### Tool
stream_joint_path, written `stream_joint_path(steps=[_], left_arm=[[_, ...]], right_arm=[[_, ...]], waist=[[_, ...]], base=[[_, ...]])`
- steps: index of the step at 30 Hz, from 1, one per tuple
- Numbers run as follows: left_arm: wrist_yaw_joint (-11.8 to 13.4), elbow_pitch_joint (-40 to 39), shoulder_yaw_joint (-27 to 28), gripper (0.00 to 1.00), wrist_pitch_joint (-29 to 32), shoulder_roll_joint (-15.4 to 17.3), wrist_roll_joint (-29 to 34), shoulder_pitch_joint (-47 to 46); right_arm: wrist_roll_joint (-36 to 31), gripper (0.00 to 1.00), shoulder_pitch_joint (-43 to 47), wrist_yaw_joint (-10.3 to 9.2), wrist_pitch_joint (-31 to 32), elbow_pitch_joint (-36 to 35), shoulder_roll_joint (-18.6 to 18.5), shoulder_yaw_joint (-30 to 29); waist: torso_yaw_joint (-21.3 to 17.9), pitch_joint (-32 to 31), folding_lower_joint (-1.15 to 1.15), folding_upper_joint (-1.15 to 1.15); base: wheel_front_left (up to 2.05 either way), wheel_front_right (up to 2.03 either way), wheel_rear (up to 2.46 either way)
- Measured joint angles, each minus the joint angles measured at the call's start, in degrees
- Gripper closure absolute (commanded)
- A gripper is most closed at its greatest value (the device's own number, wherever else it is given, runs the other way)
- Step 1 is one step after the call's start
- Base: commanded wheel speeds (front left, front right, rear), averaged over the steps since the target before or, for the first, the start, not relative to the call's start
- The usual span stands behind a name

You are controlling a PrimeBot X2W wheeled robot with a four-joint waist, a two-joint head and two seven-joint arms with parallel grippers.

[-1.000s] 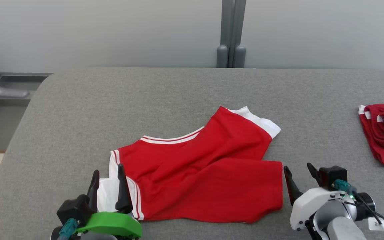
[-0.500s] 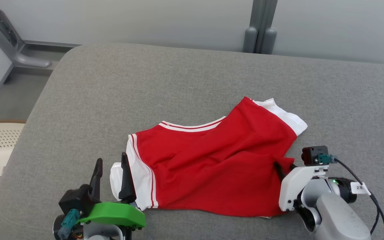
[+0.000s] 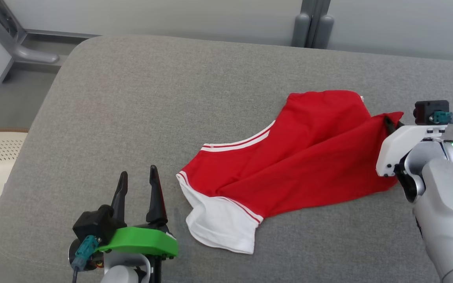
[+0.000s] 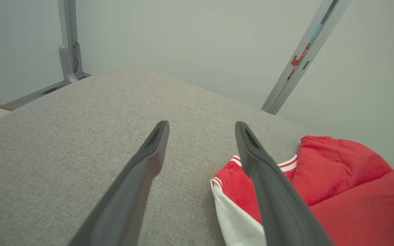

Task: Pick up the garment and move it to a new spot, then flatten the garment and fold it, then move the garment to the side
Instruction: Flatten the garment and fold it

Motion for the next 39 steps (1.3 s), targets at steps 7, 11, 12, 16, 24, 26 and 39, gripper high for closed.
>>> stream_joint_path(steps=[7,11,12,16,24,26,39], left_arm=[[-0.33,1.48,-0.77,0.0,0.0,0.0,-0.69,-1.2],[-0.49,3.53,-1.41,0.0,0.0,0.0,-1.11,-1.87],[-0.74,4.03,-1.55,0.0,0.0,0.0,-1.11,-2.09],[-0.85,5.77,-1.62,0.0,0.0,0.0,-1.07,-2.5],[-1.1,7.91,-0.88,0.0,0.0,0.0,-0.74,-1.12],[-1.12,8.09,-0.96,0.0,0.0,0.0,-0.74,-0.39],[-1.22,16.64,-1.9,0.0,4.02,0.15,-1.97,2.05]], right_arm=[[-2.49,0.0,-4.96,0.0,-3.41,6.0,1.14,-1.26],[-3.41,0.0,-5.37,0.0,-6.98,8.29,2.49,-1.63],[-3.65,0.0,-5.36,0.0,-8.28,8.56,2.5,-1.67],[-4.1,0.0,-4.31,0.0,-13.4,8.42,2.43,-1.86],[-2.88,0.0,4.19,0.0,-17.81,0.9,4.88,-3.72],[-3.01,0.0,7.08,0.0,-17.91,-2.35,5.69,-4.52],[-3.14,0.0,24.46,-0.01,-17.72,-22.05,9.29,-5.73]], waist=[[-1.07,0.58,0.0,0.0],[-2.0,0.19,0.0,0.0],[-2.21,-0.09,0.0,0.0],[-3.07,-1.5,0.0,0.0],[-5.39,-5.11,0.0,0.0],[-6.04,-5.96,0.0,0.0],[-9.77,-9.23,0.0,0.0]], base=[[0.0,0.0,0.0],[0.0,0.0,0.0],[0.0,0.0,0.0],[0.0,0.0,0.0],[0.0,0.0,0.0],[0.0,0.0,0.0],[0.0,0.0,0.0]])
